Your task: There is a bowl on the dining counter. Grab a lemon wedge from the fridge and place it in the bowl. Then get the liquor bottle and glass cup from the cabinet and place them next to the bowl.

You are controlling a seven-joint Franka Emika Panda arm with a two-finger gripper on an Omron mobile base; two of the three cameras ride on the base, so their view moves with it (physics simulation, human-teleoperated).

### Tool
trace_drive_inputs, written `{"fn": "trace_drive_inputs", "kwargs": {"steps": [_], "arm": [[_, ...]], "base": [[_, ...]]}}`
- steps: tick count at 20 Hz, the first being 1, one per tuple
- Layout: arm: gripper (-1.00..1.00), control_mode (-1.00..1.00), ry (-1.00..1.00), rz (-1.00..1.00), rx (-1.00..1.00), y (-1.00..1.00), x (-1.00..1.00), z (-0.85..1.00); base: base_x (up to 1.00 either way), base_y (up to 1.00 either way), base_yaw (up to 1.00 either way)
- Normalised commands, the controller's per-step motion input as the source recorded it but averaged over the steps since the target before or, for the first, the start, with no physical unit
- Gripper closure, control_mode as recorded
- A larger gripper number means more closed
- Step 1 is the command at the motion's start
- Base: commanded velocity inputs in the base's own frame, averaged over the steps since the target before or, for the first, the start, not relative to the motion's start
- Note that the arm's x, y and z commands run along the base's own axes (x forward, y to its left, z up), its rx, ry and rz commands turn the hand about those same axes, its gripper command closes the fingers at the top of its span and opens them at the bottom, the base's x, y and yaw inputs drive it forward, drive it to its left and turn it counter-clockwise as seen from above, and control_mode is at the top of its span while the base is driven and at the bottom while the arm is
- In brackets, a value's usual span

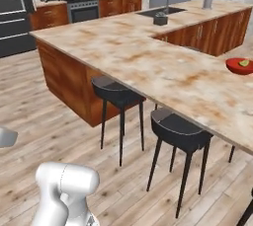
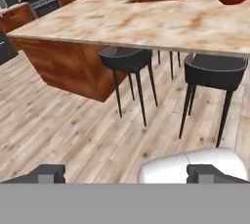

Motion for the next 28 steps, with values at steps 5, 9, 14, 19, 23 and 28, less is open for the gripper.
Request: {"fn": "trace_drive_inputs", "kwargs": {"steps": [5, 9, 14, 19, 23, 28], "arm": [[-1.0, 1.0, 0.0, 0.0, 0.0, 0.0, 0.0, 0.0], [-1.0, 1.0, 0.0, 0.0, 0.0, 0.0, 0.0, 0.0], [-1.0, 1.0, 0.0, 0.0, 0.0, 0.0, 0.0, 0.0], [-1.0, 1.0, 0.0, 0.0, 0.0, 0.0, 0.0, 0.0], [-1.0, 1.0, 0.0, 0.0, 0.0, 0.0, 0.0, 0.0], [-1.0, 1.0, 0.0, 0.0, 0.0, 0.0, 0.0, 0.0]], "base": [[1.0, 0.88, -0.39], [1.0, 0.93, -0.36], [0.96, 1.0, -0.26], [0.91, 1.0, -0.16], [0.79, 0.82, 0.01], [0.68, 0.64, 0.26]]}}
